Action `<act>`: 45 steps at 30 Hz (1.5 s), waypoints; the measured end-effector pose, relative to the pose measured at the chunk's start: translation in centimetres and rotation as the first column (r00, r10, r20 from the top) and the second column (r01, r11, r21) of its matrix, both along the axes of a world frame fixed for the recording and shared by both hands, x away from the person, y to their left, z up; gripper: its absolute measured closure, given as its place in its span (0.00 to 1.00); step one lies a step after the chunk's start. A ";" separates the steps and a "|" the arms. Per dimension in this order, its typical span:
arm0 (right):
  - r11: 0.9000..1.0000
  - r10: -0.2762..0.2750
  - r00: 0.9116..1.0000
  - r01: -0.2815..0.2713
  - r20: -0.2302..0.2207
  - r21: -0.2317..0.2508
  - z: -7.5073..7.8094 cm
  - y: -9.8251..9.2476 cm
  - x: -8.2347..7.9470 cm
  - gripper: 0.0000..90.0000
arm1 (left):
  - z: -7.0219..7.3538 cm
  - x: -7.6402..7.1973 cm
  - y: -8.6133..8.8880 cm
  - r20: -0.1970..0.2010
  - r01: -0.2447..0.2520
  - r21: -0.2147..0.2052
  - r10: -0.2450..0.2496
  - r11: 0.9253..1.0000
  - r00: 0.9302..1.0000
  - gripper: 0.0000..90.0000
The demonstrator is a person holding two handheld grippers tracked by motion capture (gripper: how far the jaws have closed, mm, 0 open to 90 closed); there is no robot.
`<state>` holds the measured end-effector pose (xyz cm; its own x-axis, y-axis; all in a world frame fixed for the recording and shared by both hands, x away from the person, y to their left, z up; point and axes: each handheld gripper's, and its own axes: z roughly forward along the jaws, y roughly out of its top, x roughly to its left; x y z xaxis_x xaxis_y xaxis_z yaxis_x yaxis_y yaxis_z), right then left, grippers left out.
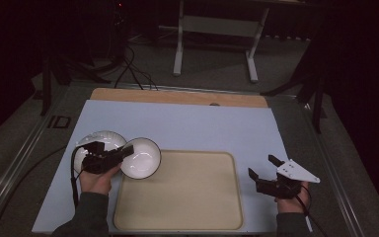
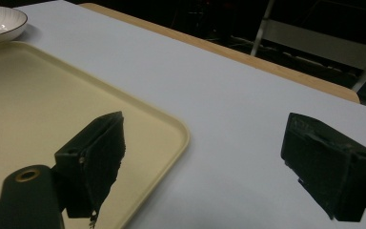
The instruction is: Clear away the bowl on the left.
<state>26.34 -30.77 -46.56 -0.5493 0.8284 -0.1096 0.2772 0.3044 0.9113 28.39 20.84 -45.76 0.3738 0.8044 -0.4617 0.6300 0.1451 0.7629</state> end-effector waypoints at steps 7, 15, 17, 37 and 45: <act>1.000 0.001 1.000 -0.001 0.000 -0.001 0.0 0.0 0.0 0.16 | -0.1 0.1 -0.8 -0.001 0.016 0.001 -0.016 1.000 1.000 0.85; 1.000 0.002 1.000 -0.002 0.001 -0.002 0.0 0.0 0.0 0.16 | -0.3 0.2 -1.5 -0.005 0.031 0.004 -0.031 1.000 1.000 0.85; 1.000 0.002 1.000 -0.002 0.000 -0.001 0.0 0.0 0.0 0.16 | -0.4 0.2 -1.6 -0.005 0.036 0.004 -0.036 0.999 0.999 0.85; 1.000 0.002 1.000 -0.002 0.002 -0.001 0.0 0.0 0.0 0.16 | -0.7 0.4 -2.9 -0.006 0.066 0.005 -0.066 0.998 0.998 0.85; 1.000 0.003 1.000 -0.003 0.001 0.000 0.0 0.0 0.0 0.16 | -0.9 0.5 -3.4 -0.004 0.081 0.008 -0.081 0.997 0.997 0.85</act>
